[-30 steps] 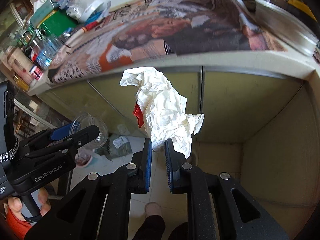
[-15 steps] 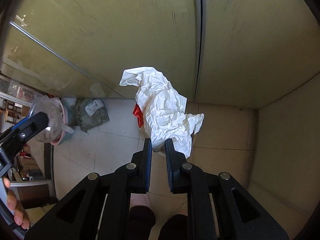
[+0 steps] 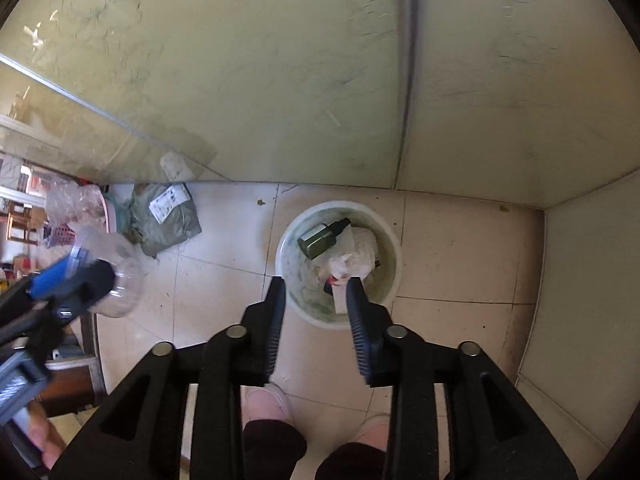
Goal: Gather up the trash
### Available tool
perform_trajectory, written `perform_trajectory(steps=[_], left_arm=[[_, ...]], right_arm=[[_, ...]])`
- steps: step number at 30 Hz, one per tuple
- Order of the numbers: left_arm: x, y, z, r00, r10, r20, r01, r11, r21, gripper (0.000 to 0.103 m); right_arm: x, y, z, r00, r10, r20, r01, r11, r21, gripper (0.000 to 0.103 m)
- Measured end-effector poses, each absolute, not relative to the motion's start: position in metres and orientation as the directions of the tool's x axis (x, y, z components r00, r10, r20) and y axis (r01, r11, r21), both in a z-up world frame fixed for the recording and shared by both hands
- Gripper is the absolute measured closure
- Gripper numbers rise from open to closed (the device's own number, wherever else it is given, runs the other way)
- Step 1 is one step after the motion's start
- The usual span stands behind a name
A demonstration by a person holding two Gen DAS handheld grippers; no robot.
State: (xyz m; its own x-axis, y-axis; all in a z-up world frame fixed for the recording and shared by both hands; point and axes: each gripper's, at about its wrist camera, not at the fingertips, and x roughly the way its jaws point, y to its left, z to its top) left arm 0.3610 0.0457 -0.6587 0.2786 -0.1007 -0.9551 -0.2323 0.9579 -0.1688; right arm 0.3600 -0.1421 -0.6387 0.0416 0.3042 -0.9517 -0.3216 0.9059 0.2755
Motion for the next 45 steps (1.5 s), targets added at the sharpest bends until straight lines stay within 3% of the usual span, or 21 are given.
perform_trajectory(steps=[6,9,16,26,34,36,43,45], left_arm=[[0.375,0.023,-0.67,0.236,-0.146,-0.961,-0.182,0.964,-0.191,0.048],[0.384,0.014,-0.674,0.178,-0.133,-0.975,-0.178,0.97,-0.164,0.041],[0.382,0.005,-0.623,0.208,-0.117,-0.971,-0.16,0.975,-0.152,0.041],[0.35,-0.01,-0.418,0.417,-0.036,-0.908,-0.161,0.981,-0.113,0.041],[0.287,-0.032,-0.221,0.654,0.029,-0.756,-0.148,0.985,-0.09,0.04],[0.264,-0.035,-0.173,0.719,0.045,-0.694,-0.14,0.987,-0.08,0.034],[0.189,-0.042,-0.064,0.848,0.04,-0.528,-0.089,0.994,-0.068,0.027],[0.163,-0.041,-0.046,0.875,0.018,-0.483,-0.064,0.995,-0.079,0.017]], right_arm=[[0.368,-0.17,-0.619,0.081,0.301,-0.95,-0.273,0.924,0.269,0.071],[0.371,-0.176,-0.608,0.109,0.31,-0.944,-0.254,0.927,0.275,0.071],[0.372,-0.186,-0.558,0.17,0.334,-0.927,-0.24,0.926,0.29,0.071],[0.358,-0.213,-0.396,0.274,0.43,-0.86,-0.308,0.887,0.345,0.071],[0.313,-0.245,-0.217,0.47,0.499,-0.728,-0.431,0.849,0.305,0.071],[0.298,-0.252,-0.182,0.52,0.511,-0.685,-0.457,0.844,0.282,0.071],[0.231,-0.266,-0.085,0.637,0.571,-0.519,-0.509,0.816,0.273,0.071],[0.209,-0.267,-0.066,0.661,0.579,-0.477,-0.519,0.812,0.267,0.07]])
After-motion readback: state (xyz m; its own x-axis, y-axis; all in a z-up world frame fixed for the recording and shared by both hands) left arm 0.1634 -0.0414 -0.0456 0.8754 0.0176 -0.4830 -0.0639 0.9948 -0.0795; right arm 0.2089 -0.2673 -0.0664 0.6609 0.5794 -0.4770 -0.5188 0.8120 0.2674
